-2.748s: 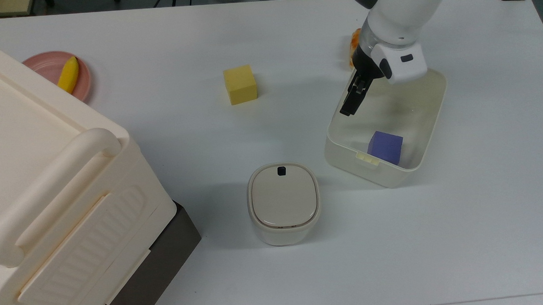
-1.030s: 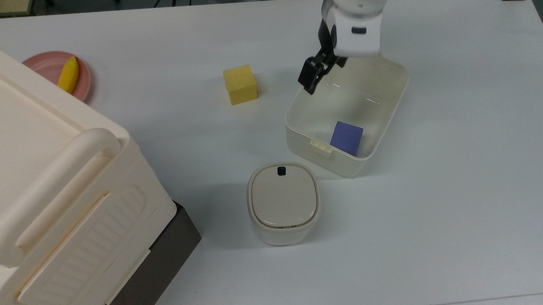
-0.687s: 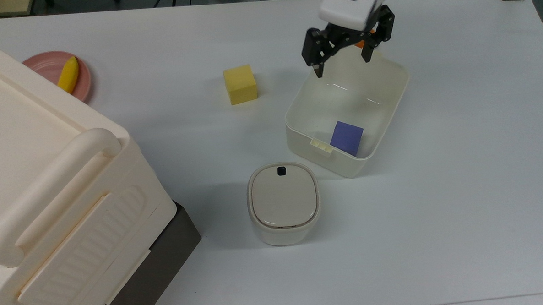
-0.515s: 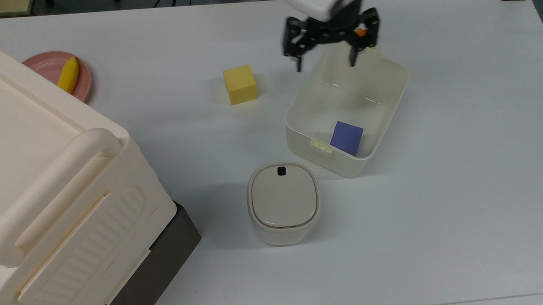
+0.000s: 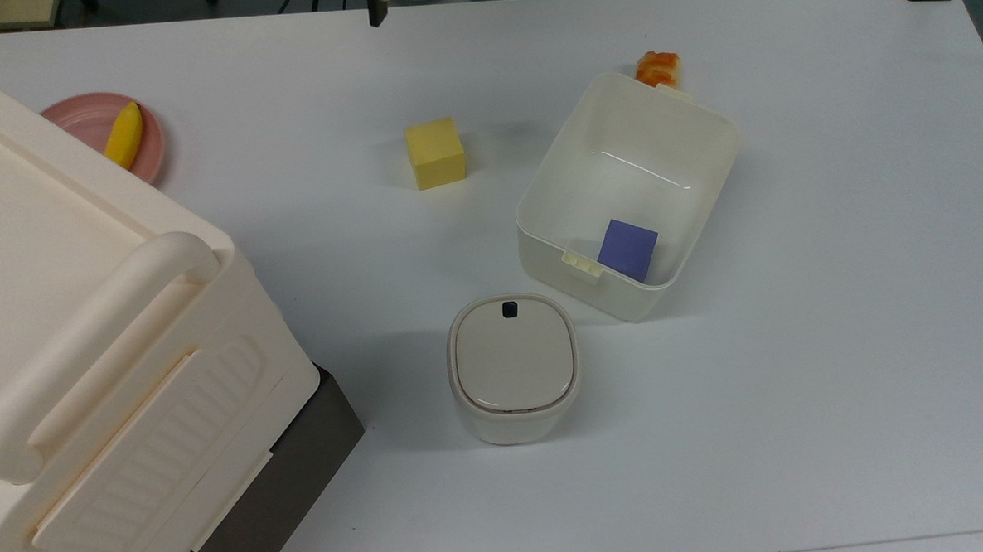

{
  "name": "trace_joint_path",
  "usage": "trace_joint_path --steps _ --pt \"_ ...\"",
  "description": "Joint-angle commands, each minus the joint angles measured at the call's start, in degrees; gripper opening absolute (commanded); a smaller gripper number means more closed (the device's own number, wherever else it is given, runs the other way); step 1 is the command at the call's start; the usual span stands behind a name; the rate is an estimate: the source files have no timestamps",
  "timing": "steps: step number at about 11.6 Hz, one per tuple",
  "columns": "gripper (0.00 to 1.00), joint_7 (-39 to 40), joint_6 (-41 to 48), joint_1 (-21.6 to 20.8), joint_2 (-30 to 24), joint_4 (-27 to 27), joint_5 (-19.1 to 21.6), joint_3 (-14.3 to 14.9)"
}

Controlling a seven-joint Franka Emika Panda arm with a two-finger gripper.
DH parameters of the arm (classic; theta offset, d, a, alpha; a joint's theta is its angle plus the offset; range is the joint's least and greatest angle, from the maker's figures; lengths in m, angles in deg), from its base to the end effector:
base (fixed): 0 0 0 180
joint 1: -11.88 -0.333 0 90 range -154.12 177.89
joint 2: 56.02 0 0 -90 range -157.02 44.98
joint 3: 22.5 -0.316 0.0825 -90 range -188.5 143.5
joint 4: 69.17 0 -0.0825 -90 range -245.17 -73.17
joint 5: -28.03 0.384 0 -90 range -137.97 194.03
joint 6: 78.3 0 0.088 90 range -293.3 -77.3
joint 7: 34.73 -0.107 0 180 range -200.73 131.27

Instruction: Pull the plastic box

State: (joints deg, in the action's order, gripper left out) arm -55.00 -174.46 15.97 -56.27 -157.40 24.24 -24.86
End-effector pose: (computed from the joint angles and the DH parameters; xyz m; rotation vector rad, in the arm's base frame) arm 0.5638 -0.0234 0.6522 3.0342 -0.5860 0.2346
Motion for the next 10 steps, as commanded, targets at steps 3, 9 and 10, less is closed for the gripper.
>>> trace_joint_path --steps 3,9,10 --pt "1.0 3.4 -3.9 -4.9 -1.1 -6.9 2.1 5.2" --pt "1.0 5.1 -5.4 -11.2 -0.2 -7.5 2.3 6.7" --pt "1.0 5.1 -5.4 -11.3 -0.2 -7.5 2.3 6.7"
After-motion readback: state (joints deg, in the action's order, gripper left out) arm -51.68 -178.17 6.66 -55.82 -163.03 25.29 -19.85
